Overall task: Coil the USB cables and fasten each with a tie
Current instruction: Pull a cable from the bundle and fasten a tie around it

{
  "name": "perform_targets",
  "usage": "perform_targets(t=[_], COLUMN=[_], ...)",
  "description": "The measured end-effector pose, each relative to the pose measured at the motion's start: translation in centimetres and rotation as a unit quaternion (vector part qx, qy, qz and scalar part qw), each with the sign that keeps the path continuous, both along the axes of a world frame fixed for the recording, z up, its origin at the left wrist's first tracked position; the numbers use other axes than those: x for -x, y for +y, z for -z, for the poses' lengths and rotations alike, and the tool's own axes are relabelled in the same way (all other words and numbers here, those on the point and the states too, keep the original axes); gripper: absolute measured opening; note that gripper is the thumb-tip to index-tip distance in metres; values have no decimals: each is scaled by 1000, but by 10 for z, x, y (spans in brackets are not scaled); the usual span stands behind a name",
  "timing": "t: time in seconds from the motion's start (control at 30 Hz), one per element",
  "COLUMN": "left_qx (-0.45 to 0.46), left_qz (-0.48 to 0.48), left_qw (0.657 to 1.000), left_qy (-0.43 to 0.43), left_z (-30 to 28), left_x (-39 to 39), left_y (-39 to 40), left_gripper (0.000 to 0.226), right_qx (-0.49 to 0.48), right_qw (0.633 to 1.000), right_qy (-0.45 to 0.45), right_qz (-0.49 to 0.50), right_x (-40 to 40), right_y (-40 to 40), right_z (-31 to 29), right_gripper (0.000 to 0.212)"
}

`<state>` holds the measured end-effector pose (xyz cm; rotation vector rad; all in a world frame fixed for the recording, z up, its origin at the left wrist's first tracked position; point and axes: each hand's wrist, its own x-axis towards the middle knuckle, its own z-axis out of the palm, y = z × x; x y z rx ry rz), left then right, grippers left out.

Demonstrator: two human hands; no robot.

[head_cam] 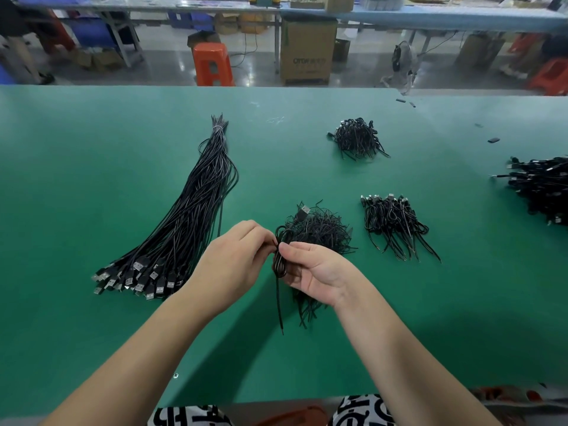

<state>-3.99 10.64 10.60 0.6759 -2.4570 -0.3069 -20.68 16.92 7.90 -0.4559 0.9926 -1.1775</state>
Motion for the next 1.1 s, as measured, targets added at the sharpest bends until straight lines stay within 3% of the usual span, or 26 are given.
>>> perform_targets(t=[0.1, 0.23, 0.47, 0.6, 0.7, 0.77, 0.83, 0.9, 0.97, 1.03, 1.1], left_qx=[4, 33, 15, 3, -70, -166, -254, -296, -319, -317, -288], left_qz=[5, 28, 46, 5, -50, -96, -119, -115, -96, -82, -73], left_qw=[1000, 999, 999, 1000, 995, 977, 952, 940, 934, 935, 946], left_qy=[-2, -7, -7, 10, 45, 93, 120, 127, 132, 132, 127], left_z=[-3, -6, -9, -11, -9, -6, -2, 0, 2, 2, 0], left_x=[-1, -3, -7, -5, -4, -5, -4, -1, 2, 4, 5], left_y=[1, 0, -6, -5, -6, -11, -15, -16, -14, -10, -7], left_gripper=[4, 1, 1, 9, 9, 13, 15, 15, 15, 16, 17], right_qx=[1, -4, 12, 46, 82, 123, 185, 246, 283, 295, 264], right_qw=[1000, 999, 998, 994, 988, 966, 921, 866, 816, 803, 830], right_qy=[20, 32, 55, 93, 129, 217, 329, 426, 495, 502, 473], right_qz=[-3, -8, -18, -24, 21, 67, 92, 89, 99, 129, 133], right_x=[1, 2, 0, -2, -1, 1, 2, -1, -3, -3, -3], right_y=[-1, -1, -1, -2, -2, 0, 2, 3, 2, 0, -2], right_z=[-2, -2, -4, -7, -7, -6, -5, -5, -5, -5, -7], right_gripper=[5, 27, 22, 29, 21, 21, 43, 50, 43, 29, 17])
